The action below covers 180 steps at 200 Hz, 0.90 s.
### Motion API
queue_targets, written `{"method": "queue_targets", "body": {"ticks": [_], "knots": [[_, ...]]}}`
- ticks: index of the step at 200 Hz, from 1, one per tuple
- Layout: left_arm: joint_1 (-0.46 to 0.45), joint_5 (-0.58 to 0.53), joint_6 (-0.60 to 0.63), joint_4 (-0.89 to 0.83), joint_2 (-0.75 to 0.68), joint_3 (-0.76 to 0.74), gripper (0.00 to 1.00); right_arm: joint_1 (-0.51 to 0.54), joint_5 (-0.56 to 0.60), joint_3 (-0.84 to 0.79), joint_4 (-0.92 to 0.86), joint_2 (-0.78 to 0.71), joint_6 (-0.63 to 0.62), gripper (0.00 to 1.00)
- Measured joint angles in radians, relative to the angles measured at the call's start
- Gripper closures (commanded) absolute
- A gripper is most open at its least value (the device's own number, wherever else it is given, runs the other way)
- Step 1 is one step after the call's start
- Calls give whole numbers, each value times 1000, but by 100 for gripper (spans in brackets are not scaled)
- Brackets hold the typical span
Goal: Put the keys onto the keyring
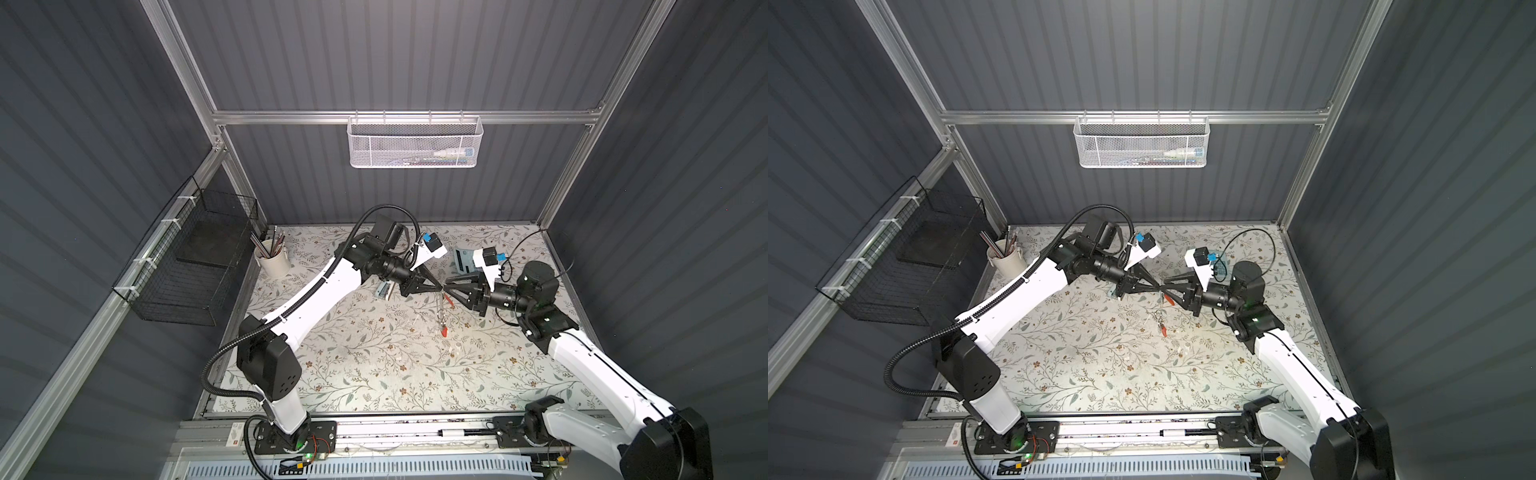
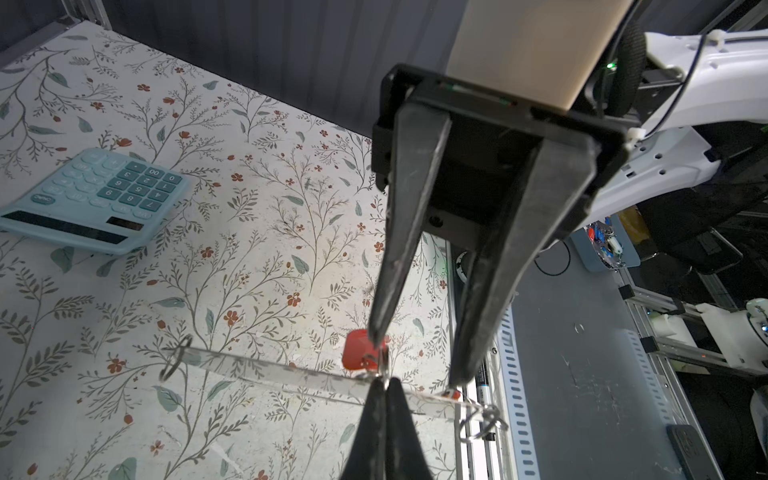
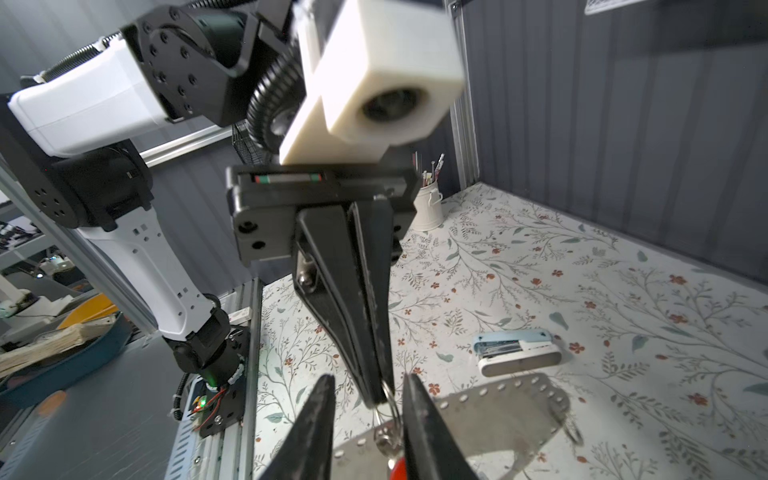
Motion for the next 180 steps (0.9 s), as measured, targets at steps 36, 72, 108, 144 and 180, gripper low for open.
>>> {"method": "queue_targets", "body": {"ticks": [36,72,108,144,180], "knots": [[0,-7,-109,216,-95,-164,100,-77,16,-30,87,-50,103,54],[0,-14,-246,513,-213,-368,100,-88,23,-75,137,-63,183,54],[0,-39,-376,776,-243,-480,100,-87,13,-94,179,-63,236,56],[-7,-65,-489,991,-244,-559,100,-72,-6,-100,233,-55,270,58],[-26,-80,-556,1135,-244,-595,100,-56,-24,-101,273,-30,286,61]]}}
